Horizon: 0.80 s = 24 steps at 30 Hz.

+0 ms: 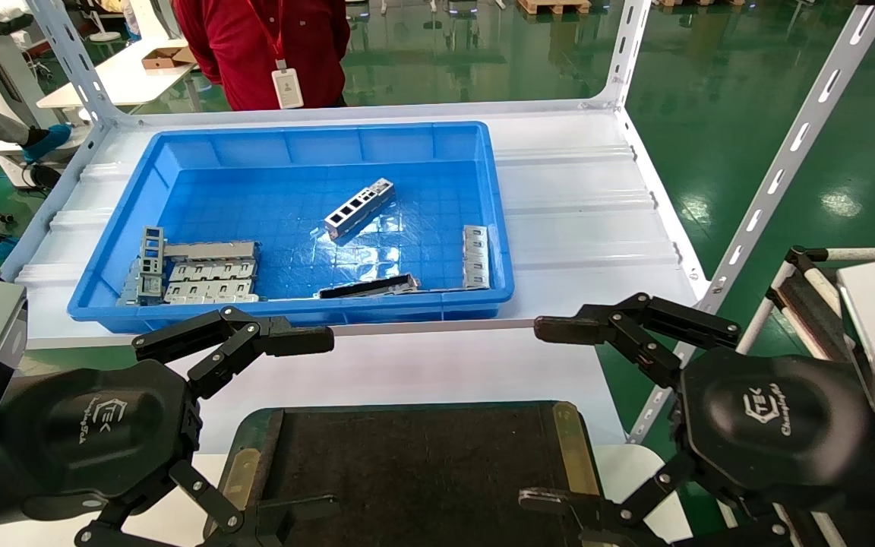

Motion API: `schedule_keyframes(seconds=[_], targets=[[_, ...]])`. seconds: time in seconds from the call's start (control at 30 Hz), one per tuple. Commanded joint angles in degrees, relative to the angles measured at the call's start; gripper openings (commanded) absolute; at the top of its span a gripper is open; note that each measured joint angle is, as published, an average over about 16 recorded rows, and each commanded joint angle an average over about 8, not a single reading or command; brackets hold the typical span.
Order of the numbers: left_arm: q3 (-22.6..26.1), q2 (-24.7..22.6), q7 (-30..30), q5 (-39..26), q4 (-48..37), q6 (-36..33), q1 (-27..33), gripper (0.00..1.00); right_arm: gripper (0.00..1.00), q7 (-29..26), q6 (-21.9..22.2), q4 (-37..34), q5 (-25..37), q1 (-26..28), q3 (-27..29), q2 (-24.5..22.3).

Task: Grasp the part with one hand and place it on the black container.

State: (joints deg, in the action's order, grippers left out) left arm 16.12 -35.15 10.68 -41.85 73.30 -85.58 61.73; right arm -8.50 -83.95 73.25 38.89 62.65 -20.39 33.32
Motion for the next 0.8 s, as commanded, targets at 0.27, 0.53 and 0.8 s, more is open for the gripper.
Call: schedule_keyframes(seconds=[0.27, 0.53, 0.8], targets=[[0.0, 0.0, 0.0, 0.0, 0.0, 0.0, 0.0, 1.0, 1.0, 0.0, 0.0, 0.0, 0.0, 0.0, 0.0, 0.0], [0.0, 0.0, 0.0, 0.0, 0.0, 0.0, 0.0, 1.0, 1.0, 0.0, 0.0, 0.0, 0.0, 0.0, 0.0, 0.0], [0.0, 0.0, 0.0, 0.0, 0.0, 0.0, 0.0, 1.0, 1.0, 0.0, 0.0, 0.0, 0.0, 0.0, 0.0, 0.0]])
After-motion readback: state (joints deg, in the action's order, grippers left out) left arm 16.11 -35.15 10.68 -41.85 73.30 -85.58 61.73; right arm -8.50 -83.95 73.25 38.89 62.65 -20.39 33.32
